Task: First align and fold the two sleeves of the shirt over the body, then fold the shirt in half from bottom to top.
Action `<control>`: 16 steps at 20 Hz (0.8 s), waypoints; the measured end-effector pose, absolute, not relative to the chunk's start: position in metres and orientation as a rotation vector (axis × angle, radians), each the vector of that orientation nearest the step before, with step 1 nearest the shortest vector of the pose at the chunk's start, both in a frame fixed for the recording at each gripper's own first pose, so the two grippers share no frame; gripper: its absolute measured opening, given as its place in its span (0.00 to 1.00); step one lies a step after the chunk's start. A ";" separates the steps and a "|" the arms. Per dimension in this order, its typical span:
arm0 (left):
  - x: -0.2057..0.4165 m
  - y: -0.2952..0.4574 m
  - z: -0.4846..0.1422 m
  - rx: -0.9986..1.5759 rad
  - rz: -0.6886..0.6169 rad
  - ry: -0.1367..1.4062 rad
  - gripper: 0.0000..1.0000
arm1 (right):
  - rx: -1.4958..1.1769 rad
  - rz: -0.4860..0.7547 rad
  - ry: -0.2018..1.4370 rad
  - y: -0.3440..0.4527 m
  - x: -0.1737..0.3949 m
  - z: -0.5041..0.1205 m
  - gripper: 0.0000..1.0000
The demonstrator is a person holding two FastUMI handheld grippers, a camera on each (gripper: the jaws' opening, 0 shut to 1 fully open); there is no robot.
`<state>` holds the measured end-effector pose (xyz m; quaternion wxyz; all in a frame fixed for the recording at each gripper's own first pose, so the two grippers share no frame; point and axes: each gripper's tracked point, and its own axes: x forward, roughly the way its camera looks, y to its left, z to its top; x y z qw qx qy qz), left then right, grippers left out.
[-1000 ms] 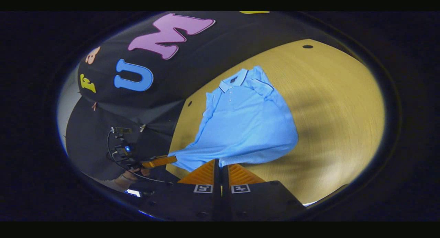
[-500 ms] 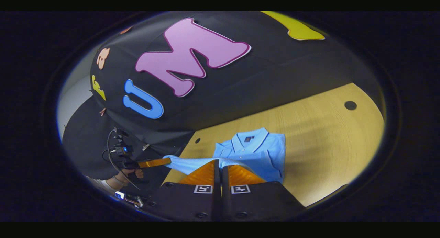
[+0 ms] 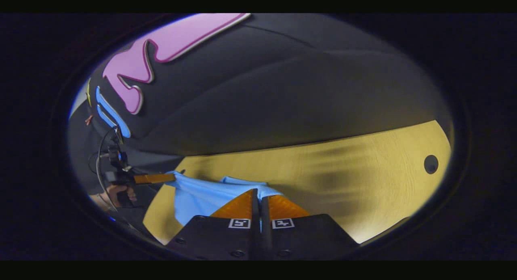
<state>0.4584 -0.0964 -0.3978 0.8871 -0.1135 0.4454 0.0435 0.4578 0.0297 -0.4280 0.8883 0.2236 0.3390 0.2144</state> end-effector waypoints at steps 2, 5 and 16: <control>0.450 -0.095 -0.425 -0.144 0.170 1.012 0.11 | 0.424 0.440 0.737 0.036 0.457 -0.454 0.06; 0.453 -0.113 -0.437 -0.122 0.187 1.032 0.23 | 0.437 0.430 0.786 0.028 0.453 -0.472 0.37; 0.349 -0.123 -0.265 0.043 0.038 0.706 0.98 | 0.135 0.396 0.484 -0.025 0.362 -0.298 0.98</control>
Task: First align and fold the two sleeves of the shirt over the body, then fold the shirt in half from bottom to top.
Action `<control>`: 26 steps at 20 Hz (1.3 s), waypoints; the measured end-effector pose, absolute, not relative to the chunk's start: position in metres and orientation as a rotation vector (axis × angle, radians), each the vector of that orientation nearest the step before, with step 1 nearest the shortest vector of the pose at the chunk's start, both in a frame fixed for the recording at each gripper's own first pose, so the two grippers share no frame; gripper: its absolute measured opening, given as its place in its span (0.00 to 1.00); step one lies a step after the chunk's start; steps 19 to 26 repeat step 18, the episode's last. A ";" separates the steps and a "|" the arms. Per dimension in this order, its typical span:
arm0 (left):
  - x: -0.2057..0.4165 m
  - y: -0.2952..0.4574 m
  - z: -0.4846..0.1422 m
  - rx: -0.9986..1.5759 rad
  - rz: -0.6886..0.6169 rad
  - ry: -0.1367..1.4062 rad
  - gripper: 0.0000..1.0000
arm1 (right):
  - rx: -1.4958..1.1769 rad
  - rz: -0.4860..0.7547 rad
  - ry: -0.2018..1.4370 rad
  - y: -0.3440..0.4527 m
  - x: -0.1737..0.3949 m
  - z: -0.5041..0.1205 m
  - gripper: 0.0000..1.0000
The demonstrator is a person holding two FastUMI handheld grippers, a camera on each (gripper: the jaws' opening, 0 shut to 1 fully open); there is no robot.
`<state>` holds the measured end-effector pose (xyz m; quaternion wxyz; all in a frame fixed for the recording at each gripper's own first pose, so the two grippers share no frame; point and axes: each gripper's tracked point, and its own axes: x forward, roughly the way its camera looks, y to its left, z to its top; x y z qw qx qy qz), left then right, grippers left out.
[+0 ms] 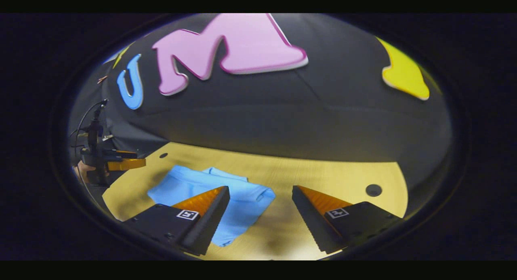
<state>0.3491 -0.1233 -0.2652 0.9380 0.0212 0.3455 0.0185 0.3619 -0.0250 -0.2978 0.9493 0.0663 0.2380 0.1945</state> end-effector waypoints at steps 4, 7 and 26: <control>0.216 -0.139 -0.210 -0.033 -0.011 0.616 0.98 | 0.126 0.329 0.430 -0.012 0.246 -0.248 0.98; 0.117 -0.146 -0.182 -0.009 -0.035 0.576 0.98 | 0.116 0.312 0.403 0.007 0.154 -0.233 0.98; -0.051 -0.146 -0.078 -0.020 -0.059 0.332 0.98 | 0.054 0.191 0.217 0.044 -0.074 -0.128 0.98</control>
